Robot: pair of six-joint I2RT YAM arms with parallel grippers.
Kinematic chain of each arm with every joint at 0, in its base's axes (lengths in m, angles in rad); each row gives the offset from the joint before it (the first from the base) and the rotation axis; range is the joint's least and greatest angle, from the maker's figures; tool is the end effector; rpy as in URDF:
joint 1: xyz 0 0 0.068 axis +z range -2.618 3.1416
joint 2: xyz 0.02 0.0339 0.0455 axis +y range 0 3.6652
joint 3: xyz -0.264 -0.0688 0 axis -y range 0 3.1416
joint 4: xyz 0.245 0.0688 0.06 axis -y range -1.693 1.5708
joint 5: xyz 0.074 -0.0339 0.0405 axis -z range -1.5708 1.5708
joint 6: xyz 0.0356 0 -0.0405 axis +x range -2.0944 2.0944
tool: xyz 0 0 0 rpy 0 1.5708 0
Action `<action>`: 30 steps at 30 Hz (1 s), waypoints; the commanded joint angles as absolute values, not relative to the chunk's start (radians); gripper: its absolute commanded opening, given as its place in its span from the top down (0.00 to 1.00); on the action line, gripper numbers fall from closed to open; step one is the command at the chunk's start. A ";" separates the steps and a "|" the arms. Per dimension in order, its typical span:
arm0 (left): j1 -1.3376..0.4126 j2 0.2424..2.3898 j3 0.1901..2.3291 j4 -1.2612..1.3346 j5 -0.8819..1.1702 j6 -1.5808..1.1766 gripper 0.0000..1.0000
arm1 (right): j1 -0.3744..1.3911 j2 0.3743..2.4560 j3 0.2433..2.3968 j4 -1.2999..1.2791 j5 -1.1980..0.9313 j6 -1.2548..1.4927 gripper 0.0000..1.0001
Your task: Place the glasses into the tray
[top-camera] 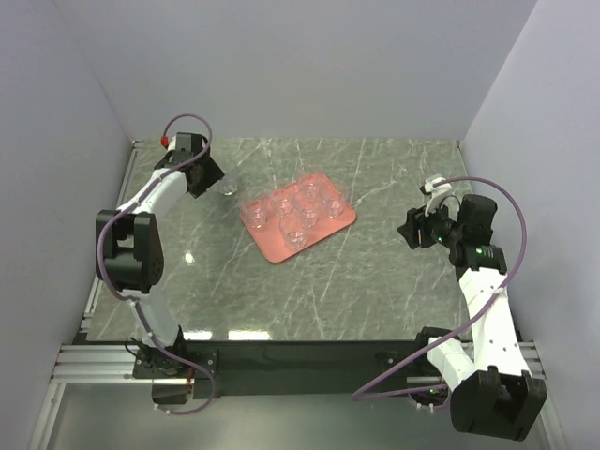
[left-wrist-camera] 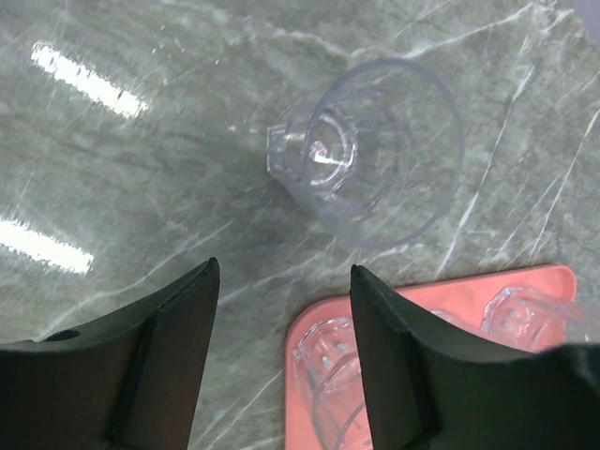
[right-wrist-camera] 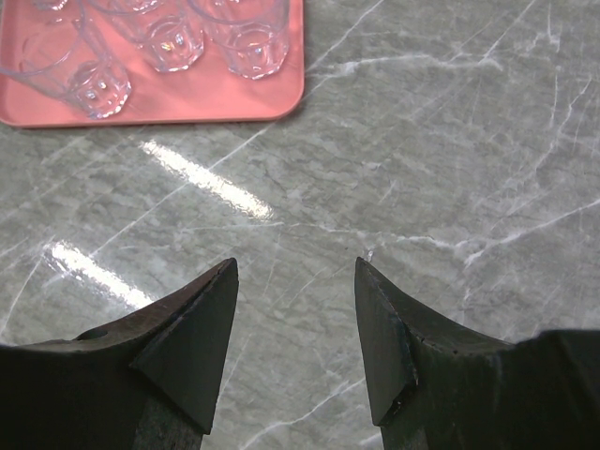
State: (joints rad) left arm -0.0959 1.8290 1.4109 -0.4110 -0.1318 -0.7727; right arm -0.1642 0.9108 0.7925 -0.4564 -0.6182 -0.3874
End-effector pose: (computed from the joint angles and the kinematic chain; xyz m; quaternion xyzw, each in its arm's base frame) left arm 0.4081 -0.0346 0.2435 -0.3313 0.8693 -0.0965 0.3539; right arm 0.1957 -0.0115 0.2967 -0.2376 0.8155 0.1332 0.5106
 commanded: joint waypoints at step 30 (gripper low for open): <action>-0.040 1.884 1.508 -0.337 0.041 -0.693 0.46 | -0.172 0.917 0.787 -0.434 -0.621 -0.403 0.40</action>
State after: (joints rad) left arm -0.0525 1.9438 1.4975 -0.4042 0.0044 -0.7151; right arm -0.1642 0.9192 0.7925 -0.4564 -0.6178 -0.3912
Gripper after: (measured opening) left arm 0.541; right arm 0.601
